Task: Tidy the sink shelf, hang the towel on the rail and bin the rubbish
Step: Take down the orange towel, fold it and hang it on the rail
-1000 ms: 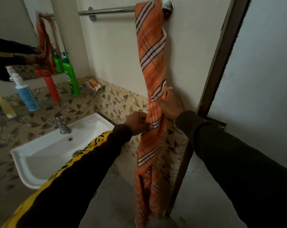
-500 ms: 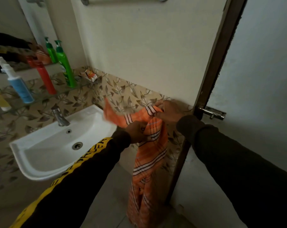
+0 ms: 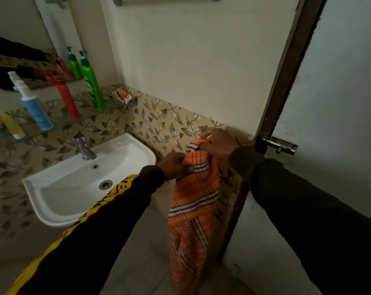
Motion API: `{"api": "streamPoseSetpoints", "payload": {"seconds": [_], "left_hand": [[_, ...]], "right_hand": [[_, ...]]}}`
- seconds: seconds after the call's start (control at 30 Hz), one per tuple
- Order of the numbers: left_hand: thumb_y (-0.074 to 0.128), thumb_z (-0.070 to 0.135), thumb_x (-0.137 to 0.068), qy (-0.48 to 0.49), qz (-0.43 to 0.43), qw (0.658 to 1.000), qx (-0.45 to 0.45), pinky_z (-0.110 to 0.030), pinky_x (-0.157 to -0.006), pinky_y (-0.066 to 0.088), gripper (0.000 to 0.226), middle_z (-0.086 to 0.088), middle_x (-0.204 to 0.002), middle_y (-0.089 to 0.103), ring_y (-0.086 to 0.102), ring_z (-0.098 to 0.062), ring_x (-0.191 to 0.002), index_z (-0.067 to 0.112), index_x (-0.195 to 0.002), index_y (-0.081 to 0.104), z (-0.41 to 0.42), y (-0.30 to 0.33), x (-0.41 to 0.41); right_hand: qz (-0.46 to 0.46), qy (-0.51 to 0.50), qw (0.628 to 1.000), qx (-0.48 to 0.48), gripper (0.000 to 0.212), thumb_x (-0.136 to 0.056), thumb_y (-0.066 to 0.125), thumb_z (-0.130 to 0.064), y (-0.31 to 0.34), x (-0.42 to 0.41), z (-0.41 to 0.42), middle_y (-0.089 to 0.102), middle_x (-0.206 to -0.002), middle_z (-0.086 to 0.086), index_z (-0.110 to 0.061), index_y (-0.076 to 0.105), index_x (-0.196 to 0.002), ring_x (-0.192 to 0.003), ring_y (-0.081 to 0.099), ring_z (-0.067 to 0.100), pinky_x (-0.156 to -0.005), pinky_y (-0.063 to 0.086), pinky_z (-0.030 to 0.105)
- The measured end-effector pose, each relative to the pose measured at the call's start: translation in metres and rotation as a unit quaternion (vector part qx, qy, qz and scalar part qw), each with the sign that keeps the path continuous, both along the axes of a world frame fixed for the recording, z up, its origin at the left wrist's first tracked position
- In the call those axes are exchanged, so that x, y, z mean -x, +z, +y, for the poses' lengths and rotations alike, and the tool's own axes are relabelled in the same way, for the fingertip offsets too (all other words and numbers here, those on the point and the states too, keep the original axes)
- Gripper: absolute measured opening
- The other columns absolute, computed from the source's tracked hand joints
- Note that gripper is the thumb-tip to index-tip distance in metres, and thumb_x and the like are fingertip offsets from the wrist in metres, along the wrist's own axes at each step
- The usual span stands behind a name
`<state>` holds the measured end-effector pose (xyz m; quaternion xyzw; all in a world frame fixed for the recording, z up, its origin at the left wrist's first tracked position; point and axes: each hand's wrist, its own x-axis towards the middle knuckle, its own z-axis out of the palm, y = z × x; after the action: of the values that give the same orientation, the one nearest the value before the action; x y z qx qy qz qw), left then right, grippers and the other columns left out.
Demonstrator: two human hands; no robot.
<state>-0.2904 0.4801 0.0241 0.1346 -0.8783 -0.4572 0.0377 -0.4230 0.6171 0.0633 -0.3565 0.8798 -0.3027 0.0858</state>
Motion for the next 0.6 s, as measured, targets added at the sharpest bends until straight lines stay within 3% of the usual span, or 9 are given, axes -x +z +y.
{"api": "streamPoseSetpoints", "payload": {"seconds": [0.1,0.17,0.3,0.37,0.43,0.53,0.6], "left_hand": [[0.068,0.009,-0.089,0.05,0.037,0.997,-0.04,-0.029,-0.071,0.047,0.011,-0.012,-0.091,0.058,0.056,-0.021,-0.084,0.006,-0.093,0.058,-0.001,0.007,0.001],[0.068,0.014,-0.09,0.085,0.064,0.993,-0.051,-0.028,-0.065,0.046,0.015,-0.013,-0.08,0.057,0.056,-0.019,-0.072,0.006,-0.081,0.058,-0.004,0.017,0.005],[0.067,0.014,-0.089,0.191,0.11,0.955,-0.2,-0.036,-0.066,0.051,0.022,-0.019,-0.08,0.059,0.058,-0.027,-0.075,-0.006,-0.082,0.063,-0.011,0.035,0.014],[0.065,0.009,-0.089,0.245,0.142,0.925,-0.255,-0.036,-0.07,0.055,0.014,-0.018,-0.086,0.065,0.064,-0.029,-0.08,0.001,-0.078,0.065,-0.015,0.043,0.017],[0.061,0.005,-0.091,0.264,0.174,0.897,-0.309,-0.045,-0.082,0.058,0.009,-0.023,-0.098,0.069,0.068,-0.035,-0.09,-0.002,-0.089,0.067,-0.017,0.052,0.018],[0.06,0.0,-0.09,0.305,0.219,0.864,-0.337,-0.051,-0.078,0.059,0.007,-0.023,-0.093,0.069,0.069,-0.035,-0.084,-0.003,-0.089,0.066,-0.019,0.068,0.016],[0.06,-0.001,-0.088,0.33,0.249,0.837,-0.359,-0.043,-0.065,0.061,0.008,-0.019,-0.082,0.069,0.07,-0.031,-0.072,0.001,-0.081,0.063,-0.017,0.079,0.014]], "right_hand": [[0.004,0.002,0.999,0.033,0.035,-0.092,0.064,-0.038,0.004,-0.004,-0.003,0.07,-0.115,0.007,-0.018,0.068,-0.12,-0.108,0.066,0.027,-0.093,0.055,0.041],[-0.003,0.009,0.998,0.054,0.035,-0.095,0.059,-0.043,0.008,-0.006,-0.007,0.072,-0.109,0.007,-0.017,0.07,-0.116,-0.1,0.069,0.029,-0.091,0.056,0.044],[-0.021,0.025,0.998,0.053,0.05,-0.096,0.051,-0.052,0.014,-0.009,-0.011,0.074,-0.086,0.015,-0.007,0.072,-0.093,-0.083,0.071,0.033,-0.087,0.057,0.051],[-0.027,0.03,0.997,0.059,0.058,-0.093,0.053,-0.058,0.014,-0.013,-0.012,0.071,-0.076,0.018,-0.004,0.07,-0.082,-0.074,0.07,0.035,-0.077,0.058,0.046],[-0.029,0.032,0.998,0.05,0.057,-0.091,0.053,-0.067,0.013,-0.016,-0.013,0.07,-0.07,0.007,-0.015,0.069,-0.073,-0.068,0.068,0.025,-0.064,0.052,0.033],[-0.053,0.029,0.998,0.006,0.077,-0.081,0.039,-0.087,0.015,-0.024,-0.014,0.074,-0.096,0.001,-0.02,0.073,-0.097,-0.082,0.068,0.019,-0.069,0.049,0.027],[-0.091,0.033,0.995,-0.033,0.098,-0.078,0.029,-0.093,0.018,-0.027,-0.015,0.068,-0.127,0.011,-0.018,0.066,-0.129,-0.106,0.067,0.031,-0.091,0.053,0.038]]}}
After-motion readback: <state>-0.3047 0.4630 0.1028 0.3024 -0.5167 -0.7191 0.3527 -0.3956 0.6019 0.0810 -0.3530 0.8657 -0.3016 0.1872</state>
